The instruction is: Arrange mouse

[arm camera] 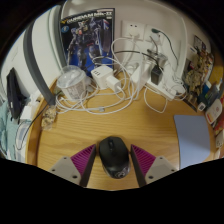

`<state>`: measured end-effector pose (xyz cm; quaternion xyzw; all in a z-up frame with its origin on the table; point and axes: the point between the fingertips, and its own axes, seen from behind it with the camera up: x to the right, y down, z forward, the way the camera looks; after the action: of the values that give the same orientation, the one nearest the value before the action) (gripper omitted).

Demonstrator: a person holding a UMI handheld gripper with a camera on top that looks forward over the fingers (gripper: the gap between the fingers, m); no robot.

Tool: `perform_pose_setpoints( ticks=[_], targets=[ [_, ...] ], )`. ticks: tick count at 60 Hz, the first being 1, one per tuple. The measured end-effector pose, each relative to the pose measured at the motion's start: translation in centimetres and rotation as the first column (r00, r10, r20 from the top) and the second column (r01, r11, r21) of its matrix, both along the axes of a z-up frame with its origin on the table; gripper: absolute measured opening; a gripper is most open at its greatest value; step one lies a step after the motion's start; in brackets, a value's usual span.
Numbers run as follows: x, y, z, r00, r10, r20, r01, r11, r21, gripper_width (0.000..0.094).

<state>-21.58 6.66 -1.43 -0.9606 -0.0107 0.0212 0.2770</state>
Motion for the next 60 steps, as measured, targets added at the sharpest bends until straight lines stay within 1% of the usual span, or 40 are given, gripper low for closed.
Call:
perform_pose_setpoints(
  ticks=[3,4,5,6,7,8,9,10,11,14,15,17,18,21,26,29,32,38,43,46,50,54,60],
  targets=[
    [-0.1,0.0,0.0,1.000,0.009,0.001,-0.009,1.000,0.004,0.0530],
    [-0.1,-0.1,0.0,1.000,0.016,0.011,-0.016,1.000,0.000,0.0501],
    [0.0,-0.2,0.0,1.000,0.023,0.019,-0.023,1.000,-0.004,0.0519],
    [0.1,-0.2,0.0,1.000,0.021,0.023,-0.020,1.000,-0.006,0.0465],
    [0.2,-0.2,0.0,1.000,0.011,0.028,-0.011,1.000,-0.010,0.0461],
    [0.4,-0.2,0.0,1.000,-0.001,0.031,0.002,1.000,-0.012,0.0430],
    [0.6,-0.3,0.0,0.999,-0.009,0.034,0.009,1.000,-0.016,0.0469],
    [0.6,-0.3,0.0,0.999,-0.010,0.034,0.011,1.000,-0.016,0.0387],
    [0.6,-0.3,0.0,0.999,-0.008,0.034,0.008,1.000,-0.019,0.0363],
    [0.5,-0.5,0.0,1.000,0.001,0.026,-0.001,1.000,-0.021,0.0347],
    [0.4,-0.6,0.1,1.000,-0.003,0.018,0.003,1.000,-0.020,0.0312],
    [0.3,-0.6,0.1,1.000,0.003,0.005,-0.003,1.000,-0.014,0.0314],
    [0.3,-0.5,0.1,1.000,0.009,0.002,-0.009,1.000,-0.009,0.0283],
    [0.2,-0.6,0.1,1.000,0.025,-0.003,-0.025,1.000,-0.005,0.0282],
    [0.3,-0.5,0.2,0.999,0.031,-0.008,-0.031,1.000,-0.005,0.0280],
    [0.1,-0.3,0.5,0.998,0.050,-0.024,-0.050,0.999,-0.002,0.0279],
    [0.2,0.2,1.8,0.998,0.058,-0.033,-0.057,0.998,0.025,0.0283],
    [2.4,1.7,6.6,0.998,0.057,-0.022,-0.054,0.994,0.097,0.0279],
    [6.2,3.0,11.4,1.000,0.024,-0.007,-0.022,0.986,0.167,0.0279],
    [9.3,3.6,13.8,1.000,-0.010,0.007,0.008,0.979,0.203,0.0278],
    [14.3,4.0,16.3,0.998,-0.053,0.028,0.046,0.972,0.228,0.0279],
    [19.5,4.1,17.3,0.994,-0.099,0.048,0.085,0.966,0.243,0.0279],
    [27.0,4.0,16.4,0.986,-0.160,0.045,0.145,0.960,0.239,0.0278]
  ],
)
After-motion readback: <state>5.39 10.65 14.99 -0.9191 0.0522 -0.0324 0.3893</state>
